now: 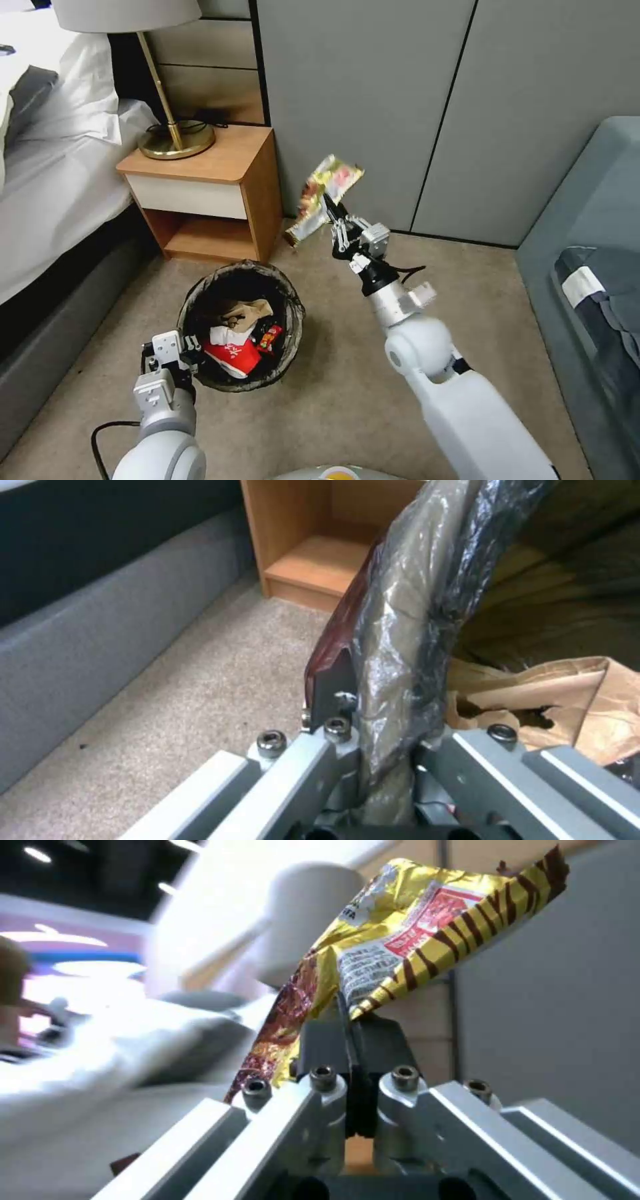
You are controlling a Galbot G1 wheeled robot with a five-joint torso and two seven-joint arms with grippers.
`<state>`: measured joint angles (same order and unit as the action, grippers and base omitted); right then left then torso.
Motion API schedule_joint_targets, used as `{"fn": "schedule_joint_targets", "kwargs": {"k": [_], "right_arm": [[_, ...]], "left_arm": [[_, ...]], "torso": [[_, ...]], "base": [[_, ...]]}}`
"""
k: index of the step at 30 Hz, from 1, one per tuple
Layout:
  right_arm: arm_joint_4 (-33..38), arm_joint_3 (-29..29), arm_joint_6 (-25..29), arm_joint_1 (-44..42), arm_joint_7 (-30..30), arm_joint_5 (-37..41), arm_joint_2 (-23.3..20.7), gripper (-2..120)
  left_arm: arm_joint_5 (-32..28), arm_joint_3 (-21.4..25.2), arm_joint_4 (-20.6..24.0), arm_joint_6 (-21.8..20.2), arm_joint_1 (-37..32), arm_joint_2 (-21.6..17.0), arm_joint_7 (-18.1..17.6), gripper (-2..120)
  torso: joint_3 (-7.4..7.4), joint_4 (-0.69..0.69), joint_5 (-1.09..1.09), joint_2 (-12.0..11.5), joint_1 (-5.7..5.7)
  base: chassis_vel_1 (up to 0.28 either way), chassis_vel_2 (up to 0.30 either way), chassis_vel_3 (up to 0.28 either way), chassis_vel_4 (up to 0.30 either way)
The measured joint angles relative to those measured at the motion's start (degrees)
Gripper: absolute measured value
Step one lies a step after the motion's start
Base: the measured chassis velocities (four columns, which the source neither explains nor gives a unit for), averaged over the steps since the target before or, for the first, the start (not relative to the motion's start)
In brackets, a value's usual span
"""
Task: Pick up the trash bin, then pick up the garbage from the floor and place it into the trash bin.
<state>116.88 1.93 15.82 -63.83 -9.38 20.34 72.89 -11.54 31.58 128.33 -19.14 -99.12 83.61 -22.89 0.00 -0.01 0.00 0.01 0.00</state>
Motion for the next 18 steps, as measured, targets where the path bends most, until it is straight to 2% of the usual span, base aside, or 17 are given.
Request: {"fn": "schedule_joint_targets", "kwargs": {"k": [5,10,18], "right_arm": [[1.5,-3.7,0.5,-4.1,-1.1,-2.4,-1.6,0],[-4.6,-9.2,1.4,-6.7,-1.2,-7.0,-2.6,0],[-10.7,-11.9,1.9,-6.4,-0.9,-8.1,-2.5,0]], "left_arm": [[0.2,-0.2,0.0,0.0,0.0,0.0,0.0,0],[0.3,-0.5,0.3,0.0,0.1,0.0,0.0,0],[0.3,-0.7,0.6,0.0,-0.1,0.0,0.0,0]], "torso": [[0.00,0.00,-0.01,0.0,0.00],[0.00,0.01,0.00,0.0,0.00],[0.01,0.01,0.00,0.0,0.00]], "base": [[0.000,0.000,0.000,0.000],[0.000,0.000,0.000,0.000],[0.000,0.000,0.000,0.000]]}}
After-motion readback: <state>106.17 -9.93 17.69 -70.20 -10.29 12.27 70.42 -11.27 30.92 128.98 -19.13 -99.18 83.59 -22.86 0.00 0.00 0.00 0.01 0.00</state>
